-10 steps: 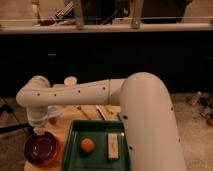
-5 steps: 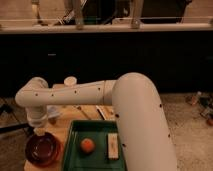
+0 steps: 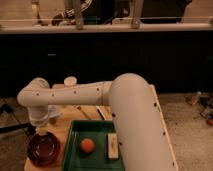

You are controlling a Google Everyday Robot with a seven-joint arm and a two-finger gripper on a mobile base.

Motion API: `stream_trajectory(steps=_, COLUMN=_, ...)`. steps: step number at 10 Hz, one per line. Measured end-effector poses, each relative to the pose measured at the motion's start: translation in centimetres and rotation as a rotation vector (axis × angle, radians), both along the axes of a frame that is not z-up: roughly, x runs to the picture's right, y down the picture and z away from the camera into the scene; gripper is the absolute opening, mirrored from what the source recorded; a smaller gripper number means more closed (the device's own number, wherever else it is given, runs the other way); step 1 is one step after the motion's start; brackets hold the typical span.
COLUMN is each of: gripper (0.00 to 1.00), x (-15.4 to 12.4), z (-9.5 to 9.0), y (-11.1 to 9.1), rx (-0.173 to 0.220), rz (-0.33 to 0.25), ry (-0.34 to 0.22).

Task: Stack bowls on top of each other

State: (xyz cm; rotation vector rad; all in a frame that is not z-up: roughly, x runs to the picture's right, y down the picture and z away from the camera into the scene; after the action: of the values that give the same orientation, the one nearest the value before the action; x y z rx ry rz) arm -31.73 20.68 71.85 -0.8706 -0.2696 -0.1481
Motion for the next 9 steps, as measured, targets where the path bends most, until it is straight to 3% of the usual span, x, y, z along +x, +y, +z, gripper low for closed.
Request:
stream_trajectory(steps=5, gripper=0.08, x=-0.2, z=0.55, y=0.28, rx=-0.016, rz=-0.005, ry=0.003)
stream_trajectory(steps=9, gripper=0.47, x=-0.18, z=0.59, y=0.27, rx=-0.016, rz=-0.004, ry=0.003)
